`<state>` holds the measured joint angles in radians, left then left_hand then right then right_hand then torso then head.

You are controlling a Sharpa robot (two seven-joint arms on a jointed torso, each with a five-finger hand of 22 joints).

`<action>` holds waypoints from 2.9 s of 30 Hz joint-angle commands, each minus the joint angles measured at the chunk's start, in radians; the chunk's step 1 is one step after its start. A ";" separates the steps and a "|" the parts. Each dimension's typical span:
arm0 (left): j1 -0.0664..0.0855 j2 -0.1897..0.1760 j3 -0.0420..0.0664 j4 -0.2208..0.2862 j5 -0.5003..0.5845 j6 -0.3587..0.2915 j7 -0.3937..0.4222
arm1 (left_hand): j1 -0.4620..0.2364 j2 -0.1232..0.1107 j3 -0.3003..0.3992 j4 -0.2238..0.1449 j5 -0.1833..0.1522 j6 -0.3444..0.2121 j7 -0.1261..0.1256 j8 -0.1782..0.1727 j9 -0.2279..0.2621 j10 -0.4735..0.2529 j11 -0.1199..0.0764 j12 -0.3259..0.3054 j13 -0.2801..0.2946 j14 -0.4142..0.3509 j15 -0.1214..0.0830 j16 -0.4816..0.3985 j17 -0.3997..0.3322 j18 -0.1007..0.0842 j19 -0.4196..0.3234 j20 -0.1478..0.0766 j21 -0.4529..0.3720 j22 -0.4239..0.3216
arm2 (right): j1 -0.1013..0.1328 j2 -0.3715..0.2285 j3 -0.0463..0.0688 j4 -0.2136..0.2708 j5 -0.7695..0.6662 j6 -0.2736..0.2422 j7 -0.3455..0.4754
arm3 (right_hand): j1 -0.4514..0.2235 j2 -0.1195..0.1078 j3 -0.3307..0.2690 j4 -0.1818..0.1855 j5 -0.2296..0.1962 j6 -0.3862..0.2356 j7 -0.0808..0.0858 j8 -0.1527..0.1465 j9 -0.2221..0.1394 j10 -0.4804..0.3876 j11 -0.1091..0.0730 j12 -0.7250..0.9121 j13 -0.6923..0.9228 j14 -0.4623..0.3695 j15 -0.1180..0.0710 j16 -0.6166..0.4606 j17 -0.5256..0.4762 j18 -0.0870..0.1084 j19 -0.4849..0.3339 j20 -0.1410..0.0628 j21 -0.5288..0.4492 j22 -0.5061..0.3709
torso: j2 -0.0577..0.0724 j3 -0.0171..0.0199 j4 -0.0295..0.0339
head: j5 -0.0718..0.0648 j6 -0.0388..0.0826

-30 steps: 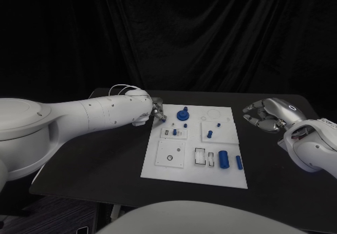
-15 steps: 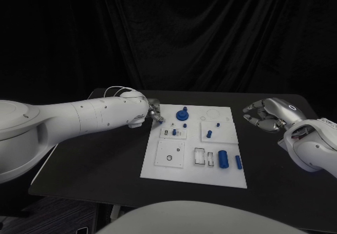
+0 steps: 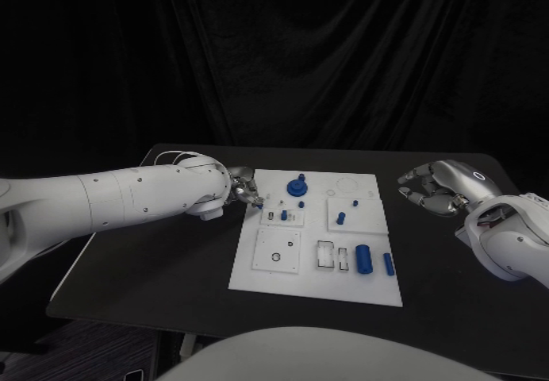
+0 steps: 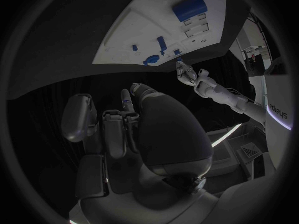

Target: Assemble the parts on the task board

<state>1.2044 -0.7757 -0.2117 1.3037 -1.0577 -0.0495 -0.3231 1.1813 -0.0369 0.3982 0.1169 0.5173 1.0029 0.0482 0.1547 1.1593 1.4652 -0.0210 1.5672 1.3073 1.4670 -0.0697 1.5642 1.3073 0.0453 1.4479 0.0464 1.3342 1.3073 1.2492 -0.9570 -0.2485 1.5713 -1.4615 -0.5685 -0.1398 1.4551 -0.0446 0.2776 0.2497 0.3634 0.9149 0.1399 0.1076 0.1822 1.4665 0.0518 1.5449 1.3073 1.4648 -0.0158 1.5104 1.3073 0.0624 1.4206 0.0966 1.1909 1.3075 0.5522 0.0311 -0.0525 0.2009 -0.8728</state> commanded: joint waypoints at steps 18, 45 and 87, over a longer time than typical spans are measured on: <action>-0.016 0.003 0.001 0.042 0.031 -0.089 0.040 | -0.019 0.003 0.027 -0.003 -0.010 0.007 -0.002 0.001 0.000 0.106 -0.002 0.004 0.263 0.104 -0.002 0.007 0.263 0.022 -0.024 -0.006 -0.045 0.175 | -0.001 0.003 0.001 0.001 -0.003 0.002 -0.015 | 0.007 -0.006 0.008 0.000 0.004 0.010 0.000 -0.004 -0.001 0.042 0.005 -0.006 0.182 0.076 0.002 -0.004 0.184 0.019 0.000 -0.004 -0.004 0.152 | -0.001 -0.0003 -0.0006 | 0.006 0.000; -0.070 0.000 0.001 0.044 -0.022 -0.117 0.040 | -0.029 0.005 0.030 0.002 -0.016 0.007 -0.001 0.000 0.000 0.106 0.000 0.004 0.263 0.104 0.000 0.007 0.263 0.021 -0.024 -0.005 -0.045 0.175 | -0.002 0.010 0.001 -0.004 -0.003 0.005 -0.015 | 0.007 -0.006 0.009 0.000 0.004 0.011 0.000 -0.005 -0.002 0.043 0.006 -0.006 0.182 0.077 0.002 -0.003 0.185 0.019 0.001 -0.004 -0.004 0.153 | 0.000 -0.0005 -0.0014 | 0.010 0.000; -0.088 -0.015 0.001 0.066 -0.022 -0.168 0.098 | -0.016 0.019 0.039 -0.024 -0.080 0.037 -0.009 0.011 0.004 0.106 -0.006 0.004 0.263 0.104 -0.004 0.007 0.263 0.020 -0.019 -0.006 -0.039 0.178 | -0.009 0.013 0.001 -0.009 -0.003 0.016 -0.022 | 0.006 -0.007 0.010 0.001 0.004 0.012 0.000 -0.004 -0.002 0.042 0.006 -0.006 0.182 0.076 0.002 -0.004 0.184 0.019 0.000 -0.004 -0.005 0.152 | 0.000 0.0001 -0.0011 | 0.008 0.000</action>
<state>1.1201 -0.7902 -0.2097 1.3653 -1.0804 -0.1931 -0.2590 1.1557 -0.0207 0.4240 0.1126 0.4307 1.0266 0.0423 0.1603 1.1595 1.4652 -0.0210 1.5672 1.3073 1.4669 -0.0696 1.5642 1.3073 0.0615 1.4262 0.0464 1.2890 1.3074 1.2423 -0.9436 -0.2485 1.5622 -1.4614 -0.5550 -0.1445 1.4551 -0.0446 0.2831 0.2496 0.3634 0.9221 0.1398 0.1076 0.1818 1.4665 0.0519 1.5449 1.3074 1.4648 -0.0158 1.5104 1.3073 0.0624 1.4206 0.0966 1.1909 1.3074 0.5521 0.0310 -0.0540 0.2106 -0.8728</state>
